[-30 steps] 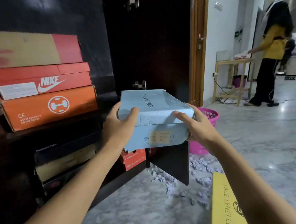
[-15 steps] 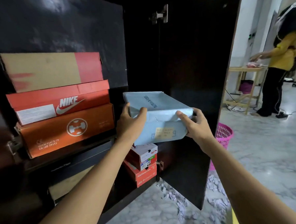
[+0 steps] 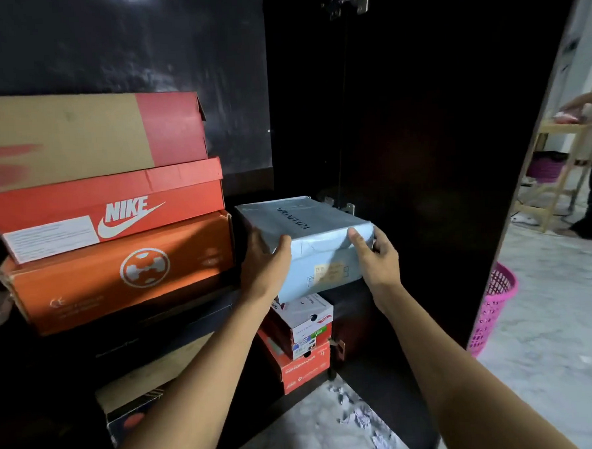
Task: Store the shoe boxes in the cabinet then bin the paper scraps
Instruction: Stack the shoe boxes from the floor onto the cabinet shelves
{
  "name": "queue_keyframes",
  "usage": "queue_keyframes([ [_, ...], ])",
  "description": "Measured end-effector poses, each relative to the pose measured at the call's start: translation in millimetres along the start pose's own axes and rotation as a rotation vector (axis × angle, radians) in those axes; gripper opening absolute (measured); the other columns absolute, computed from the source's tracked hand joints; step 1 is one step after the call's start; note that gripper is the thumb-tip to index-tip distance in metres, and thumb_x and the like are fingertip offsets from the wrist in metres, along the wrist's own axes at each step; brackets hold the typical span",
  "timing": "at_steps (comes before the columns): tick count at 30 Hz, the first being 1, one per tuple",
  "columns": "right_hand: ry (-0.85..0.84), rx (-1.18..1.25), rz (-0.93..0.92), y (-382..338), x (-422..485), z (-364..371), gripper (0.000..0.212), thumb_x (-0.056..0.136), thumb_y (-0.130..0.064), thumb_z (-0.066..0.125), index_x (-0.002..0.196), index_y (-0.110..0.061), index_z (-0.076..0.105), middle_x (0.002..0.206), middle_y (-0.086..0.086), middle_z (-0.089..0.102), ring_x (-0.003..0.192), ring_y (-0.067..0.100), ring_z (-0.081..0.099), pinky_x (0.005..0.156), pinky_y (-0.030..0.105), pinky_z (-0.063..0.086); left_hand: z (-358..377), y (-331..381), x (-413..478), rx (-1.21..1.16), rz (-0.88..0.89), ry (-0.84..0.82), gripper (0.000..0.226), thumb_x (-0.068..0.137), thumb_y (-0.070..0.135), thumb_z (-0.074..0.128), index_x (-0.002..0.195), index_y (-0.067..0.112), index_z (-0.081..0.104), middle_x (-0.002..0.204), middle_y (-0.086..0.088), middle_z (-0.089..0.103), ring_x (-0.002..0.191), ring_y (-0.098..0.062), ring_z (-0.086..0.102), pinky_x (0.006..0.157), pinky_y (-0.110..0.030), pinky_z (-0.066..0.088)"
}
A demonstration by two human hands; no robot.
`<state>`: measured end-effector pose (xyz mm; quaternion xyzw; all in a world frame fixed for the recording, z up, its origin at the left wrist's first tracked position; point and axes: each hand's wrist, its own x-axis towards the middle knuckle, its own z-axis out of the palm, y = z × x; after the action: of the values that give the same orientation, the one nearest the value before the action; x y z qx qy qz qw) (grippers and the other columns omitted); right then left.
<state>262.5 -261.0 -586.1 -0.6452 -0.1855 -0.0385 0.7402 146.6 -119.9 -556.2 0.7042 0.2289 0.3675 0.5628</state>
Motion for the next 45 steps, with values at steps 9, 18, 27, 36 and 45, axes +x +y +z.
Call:
queue_keyframes([
  [9,0.250,-0.110,-0.024,55.9,58.5,48.8,0.050,0.091,-0.050,0.063,0.137,-0.033,0.053,0.128,-0.008,0.043,0.123,0.013,0.048,0.102,0.034,0.046,19.6,-40.4,52.1,-0.144,-0.092,-0.120,0.077,0.084,0.035,0.071,0.149,0.032,0.029,0.146,0.002,0.046,0.132,-0.013,0.046,0.112,-0.036,0.035],
  [18,0.132,-0.254,-0.111,83.4,72.8,98.3,0.037,0.095,-0.049,0.055,0.131,-0.044,0.048,0.136,-0.007,0.036,0.125,0.013,0.044,0.099,0.045,0.051,16.3,-62.3,104.2,-0.172,-0.154,-0.016,0.036,0.088,0.030,0.068,0.118,0.028,0.048,0.129,0.000,0.061,0.109,-0.011,0.059,0.102,-0.035,0.043],
  [27,-0.078,-0.318,-0.084,74.3,81.7,96.6,0.057,0.097,-0.045,0.056,0.150,-0.035,0.037,0.142,-0.009,0.034,0.117,0.008,0.044,0.099,0.040,0.053,8.7,-65.0,132.2,-0.101,-0.240,-0.013,0.045,0.083,0.042,0.072,0.119,0.027,0.049,0.118,0.003,0.064,0.106,-0.015,0.059,0.100,-0.048,0.047],
  [36,-0.195,-0.457,-0.006,23.2,55.5,55.9,0.055,0.097,-0.048,0.055,0.147,-0.026,0.046,0.147,0.009,0.050,0.133,0.023,0.048,0.106,0.035,0.041,2.8,-28.1,93.8,-0.076,-0.289,-0.019,0.038,0.086,0.029,0.071,0.120,0.024,0.054,0.126,-0.004,0.056,0.112,-0.025,0.056,0.085,-0.038,0.052],
  [45,-0.128,-0.632,-0.025,-1.8,-43.9,-10.1,0.049,0.097,-0.046,0.056,0.143,-0.030,0.050,0.143,0.010,0.052,0.133,0.024,0.049,0.105,0.036,0.041,-7.4,-11.8,-2.9,0.169,0.026,-0.278,0.031,0.086,0.031,0.070,0.114,0.021,0.064,0.114,0.000,0.065,0.108,-0.012,0.060,0.086,-0.023,0.044],
])
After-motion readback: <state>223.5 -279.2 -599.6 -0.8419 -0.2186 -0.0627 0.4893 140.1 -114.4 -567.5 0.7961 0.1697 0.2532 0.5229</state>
